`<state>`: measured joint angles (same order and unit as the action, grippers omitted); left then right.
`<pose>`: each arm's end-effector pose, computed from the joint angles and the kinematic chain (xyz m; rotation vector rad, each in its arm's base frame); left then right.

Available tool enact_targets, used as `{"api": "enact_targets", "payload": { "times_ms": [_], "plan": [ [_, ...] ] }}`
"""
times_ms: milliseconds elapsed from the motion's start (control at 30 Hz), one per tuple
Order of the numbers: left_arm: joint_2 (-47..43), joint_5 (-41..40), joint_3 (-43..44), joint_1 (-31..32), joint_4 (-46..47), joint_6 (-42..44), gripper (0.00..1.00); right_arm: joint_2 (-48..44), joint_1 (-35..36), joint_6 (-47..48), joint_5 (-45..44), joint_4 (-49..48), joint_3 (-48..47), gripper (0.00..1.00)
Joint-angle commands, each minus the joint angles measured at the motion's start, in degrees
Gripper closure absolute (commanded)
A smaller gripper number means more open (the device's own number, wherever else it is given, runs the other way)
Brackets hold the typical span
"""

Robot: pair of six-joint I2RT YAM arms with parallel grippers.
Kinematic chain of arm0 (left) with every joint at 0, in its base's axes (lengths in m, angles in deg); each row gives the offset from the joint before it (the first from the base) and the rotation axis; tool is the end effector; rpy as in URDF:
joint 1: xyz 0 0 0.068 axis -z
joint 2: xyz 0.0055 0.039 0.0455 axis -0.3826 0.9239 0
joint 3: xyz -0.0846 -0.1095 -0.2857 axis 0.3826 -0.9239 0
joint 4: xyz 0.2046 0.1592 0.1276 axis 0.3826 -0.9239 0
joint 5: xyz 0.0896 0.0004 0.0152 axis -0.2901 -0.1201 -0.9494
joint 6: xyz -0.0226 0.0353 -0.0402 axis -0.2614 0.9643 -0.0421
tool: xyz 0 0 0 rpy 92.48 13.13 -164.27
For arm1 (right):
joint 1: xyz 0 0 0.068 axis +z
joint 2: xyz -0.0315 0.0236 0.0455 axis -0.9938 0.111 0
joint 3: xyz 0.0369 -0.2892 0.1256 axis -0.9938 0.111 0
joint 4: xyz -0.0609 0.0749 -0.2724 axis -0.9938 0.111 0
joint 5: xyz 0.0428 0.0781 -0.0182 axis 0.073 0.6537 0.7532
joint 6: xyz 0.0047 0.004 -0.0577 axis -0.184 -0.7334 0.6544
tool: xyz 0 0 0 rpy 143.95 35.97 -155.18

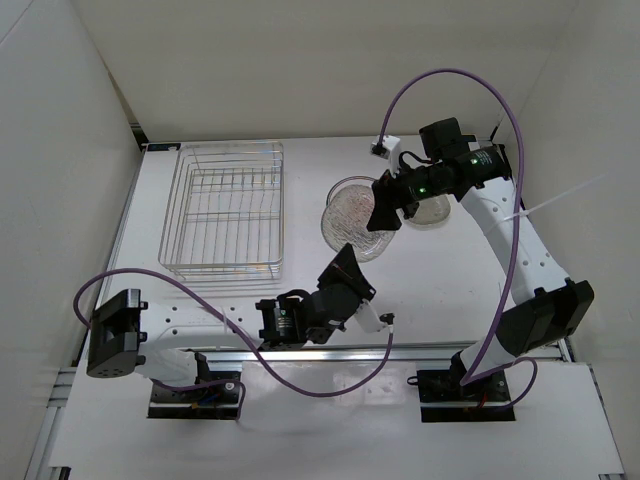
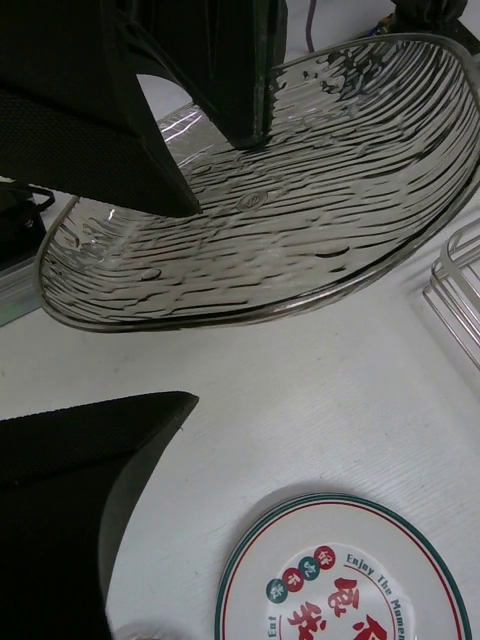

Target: Unload the plates from the dish rack

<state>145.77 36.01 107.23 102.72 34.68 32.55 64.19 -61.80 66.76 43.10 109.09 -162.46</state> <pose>0.0855 -0.3189 0.3225 1.8173 0.6718 0.9125 0.3020 0.1482 0.4450 -1.1498 2.0847 0.7918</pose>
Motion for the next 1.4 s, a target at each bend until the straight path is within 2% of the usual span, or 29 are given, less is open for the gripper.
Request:
{"api": "enact_targets", "payload": {
  "times_ms": [0,67,100,167,200,233,300,333,367,400,433,467,500,567,600,667,700,800,833,867,900,1000,1033,1133,1367],
  "plan": [
    [-0.3,0.1,1.9,0.7,4.7,1.0,0.88,-1.4,0.0,0.7,-1.0,-2.5,-1.3,0.27],
    [-0.3,0.1,1.9,0.7,4.1,0.4,0.88,-1.4,0.0,0.2,-1.0,-2.5,-1.3,0.35],
    [-0.3,0.1,1.9,0.7,4.1,0.4,0.88,-2.0,0.0,0.2,-0.4,-2.5,-1.3,0.44],
    [-0.3,0.1,1.9,0.7,2.2,-0.8,0.88,-2.0,0.0,0.2,-0.4,-2.5,-1.3,0.54],
    [-0.3,0.1,1.9,0.7,1.5,-1.4,0.88,-2.0,0.0,0.2,-0.4,-2.5,-1.3,0.70],
    [-0.3,0.1,2.6,0.7,0.4,-2.1,0.88,-2.0,0.0,-0.5,-0.9,-3.0,-1.3,0.79],
    [-0.3,0.1,2.6,0.7,-1.3,-3.5,0.88,-2.5,0.0,-0.5,-0.9,-3.5,-1.3,0.89],
    [-0.3,0.1,2.6,0.7,-2.3,-3.5,0.88,-2.5,0.0,-1.4,-0.9,-3.6,-0.6,1.00],
    [-0.3,0.1,2.6,0.7,-2.3,-3.5,0.87,-3.0,0.0,-1.4,-1.6,-4.4,0.0,1.00],
    [-0.3,0.1,2.6,0.7,-2.3,-3.5,0.82,-3.0,0.0,-2.4,-2.1,-5.3,0.0,1.00],
    [-0.3,0.1,2.6,0.7,-2.3,-3.5,0.71,-3.0,0.0,-3.0,-2.6,-6.1,0.8,1.00],
    [0.4,0.1,3.3,0.7,-2.3,-3.5,0.59,-3.0,0.0,-3.9,-3.3,-7.8,1.6,1.00],
    [0.4,0.1,3.9,0.0,-2.3,-4.2,0.40,-3.0,0.0,-5.2,-4.0,-8.4,1.6,1.00],
    [1.1,-0.5,5.6,-0.7,-4.9,-5.5,0.22,-3.0,-1.6,-6.5,-7.4,-10.1,2.1,1.00],
    [2.4,-0.5,9.3,-0.7,-7.4,-8.6,0.00,-3.0,-4.1,-7.8,-9.0,-12.8,2.9,1.00],
    [3.4,-0.5,14.3,-3.8,-17.6,-13.3,0.00,-1.4,-8.0,-9.5,-13.2,-16.5,3.7,1.00],
    [4.0,-0.5,20.0,-5.4,-21.1,-18.2,0.00,-0.6,-12.6,-9.5,-15.8,-20.0,4.3,1.00],
    [4.6,-0.5,30.0,-15.6,-29.3,-25.3,0.00,5.2,-22.3,-11.1,-14.7,-22.2,1.8,1.00],
    [5.1,1.4,32.4,-22.3,-31.0,-27.2,0.00,8.5,-24.2,-11.1,-14.7,-22.8,1.1,1.00],
    [5.1,2.2,35.0,-26.0,-32.5,-29.2,0.00,10.2,-27.2,-10.4,-14.7,-22.8,-0.4,1.00],
    [7.0,4.4,41.0,-33.0,-38.6,-34.3,0.00,13.6,-28.5,-10.4,-14.1,-23.3,-1.4,1.00],
    [8.8,8.9,50.3,-42.2,-46.6,-45.0,0.00,19.9,-32.9,-10.4,-12.0,-22.3,-6.3,1.00],
    [8.8,12.2,51.4,-46.6,-49.7,-47.5,0.00,21.1,-34.1,-10.4,-11.2,-21.4,-7.2,1.00],
    [6.4,19.3,51.8,-52.7,-52.4,-55.6,0.00,24.0,-34.1,-9.9,-10.6,-21.4,-8.4,1.00],
    [3.1,35.4,44.8,-62.6,-53.8,-67.3,0.00,30.4,-34.1,-11.2,-9.9,-19.9,-12.4,1.00]
  ]
}}
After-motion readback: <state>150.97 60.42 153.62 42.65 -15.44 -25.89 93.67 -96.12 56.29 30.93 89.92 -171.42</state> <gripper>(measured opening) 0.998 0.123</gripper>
